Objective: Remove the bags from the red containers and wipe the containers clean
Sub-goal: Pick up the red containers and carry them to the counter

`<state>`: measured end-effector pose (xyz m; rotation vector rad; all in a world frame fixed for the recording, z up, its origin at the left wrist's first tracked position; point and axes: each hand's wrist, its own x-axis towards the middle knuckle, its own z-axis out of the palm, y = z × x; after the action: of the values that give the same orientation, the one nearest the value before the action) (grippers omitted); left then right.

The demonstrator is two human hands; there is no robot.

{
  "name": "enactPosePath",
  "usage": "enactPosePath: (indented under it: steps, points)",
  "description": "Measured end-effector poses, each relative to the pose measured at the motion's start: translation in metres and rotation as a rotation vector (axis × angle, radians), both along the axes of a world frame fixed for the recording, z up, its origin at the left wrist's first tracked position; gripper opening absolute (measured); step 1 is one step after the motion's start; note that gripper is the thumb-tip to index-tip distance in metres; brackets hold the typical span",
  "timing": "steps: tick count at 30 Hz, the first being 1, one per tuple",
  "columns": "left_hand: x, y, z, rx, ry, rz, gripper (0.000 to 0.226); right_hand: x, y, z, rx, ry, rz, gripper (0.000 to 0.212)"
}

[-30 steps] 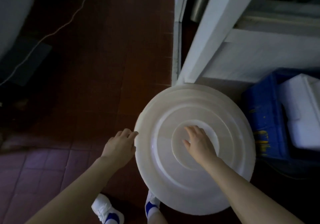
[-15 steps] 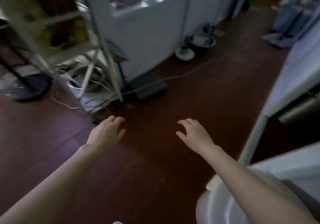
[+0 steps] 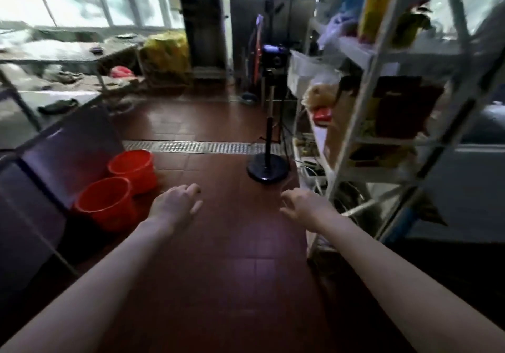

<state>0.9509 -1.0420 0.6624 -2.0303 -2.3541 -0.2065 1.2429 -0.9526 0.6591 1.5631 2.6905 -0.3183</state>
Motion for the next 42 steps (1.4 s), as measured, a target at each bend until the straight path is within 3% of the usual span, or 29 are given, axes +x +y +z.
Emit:
enactPosePath:
  steps: [6, 22, 33, 42]
  points:
    - [-0.126, 0.046, -0.004, -0.053, 0.01, 0.263, 0.03, -0.153, 0.109, 0.006, 0.023, -0.024, 0.236, 0.043]
    - [-0.384, 0.237, -0.033, -0.039, -0.16, 0.671, 0.027, -0.492, 0.402, -0.002, 0.02, -0.039, 0.613, 0.04]
    - [-0.62, 0.403, -0.094, -0.073, -0.292, 0.711, 0.025, -0.742, 0.566, -0.068, -0.059, -0.093, 0.622, 0.037]
    - [-0.763, 0.54, -0.132, -0.133, -0.399, 0.713, 0.023, -0.882, 0.704, -0.111, -0.173, -0.128, 0.618, 0.037]
